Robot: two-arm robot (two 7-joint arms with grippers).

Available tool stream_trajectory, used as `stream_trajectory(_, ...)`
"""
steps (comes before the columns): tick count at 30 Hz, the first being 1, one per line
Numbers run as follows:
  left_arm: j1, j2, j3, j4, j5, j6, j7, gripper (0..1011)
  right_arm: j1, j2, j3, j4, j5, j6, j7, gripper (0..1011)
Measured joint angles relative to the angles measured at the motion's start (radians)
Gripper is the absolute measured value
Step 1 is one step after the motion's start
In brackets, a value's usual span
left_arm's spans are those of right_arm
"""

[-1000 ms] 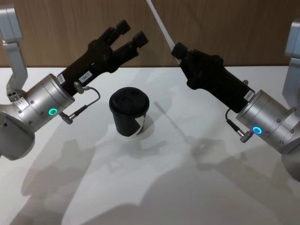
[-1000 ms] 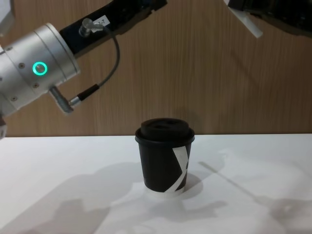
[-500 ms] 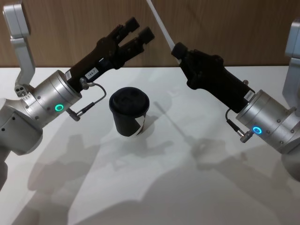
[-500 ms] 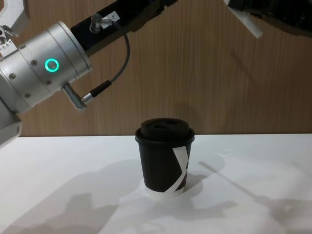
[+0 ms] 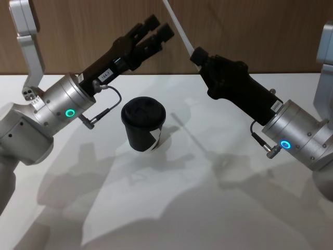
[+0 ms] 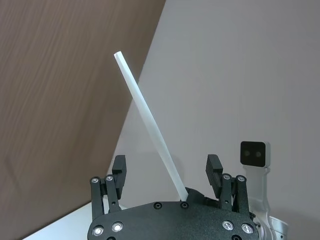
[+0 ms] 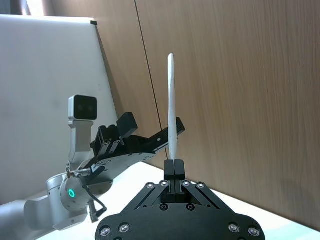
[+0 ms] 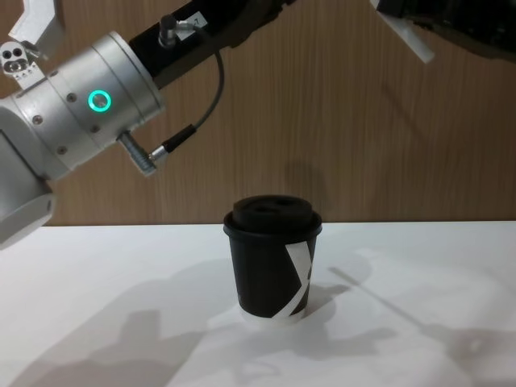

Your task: Pick up the straw with one hand, pass it to the other hand, and insert it into the cup.

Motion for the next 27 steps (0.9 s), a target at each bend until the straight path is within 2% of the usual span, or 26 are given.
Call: stream_trajectory(27,-0.103,-0.057,0.036,0.166,-0.059,0.022,-0.094,1000,0.000,0.000,0.000,0.000,0.000,0.000,0.000,0)
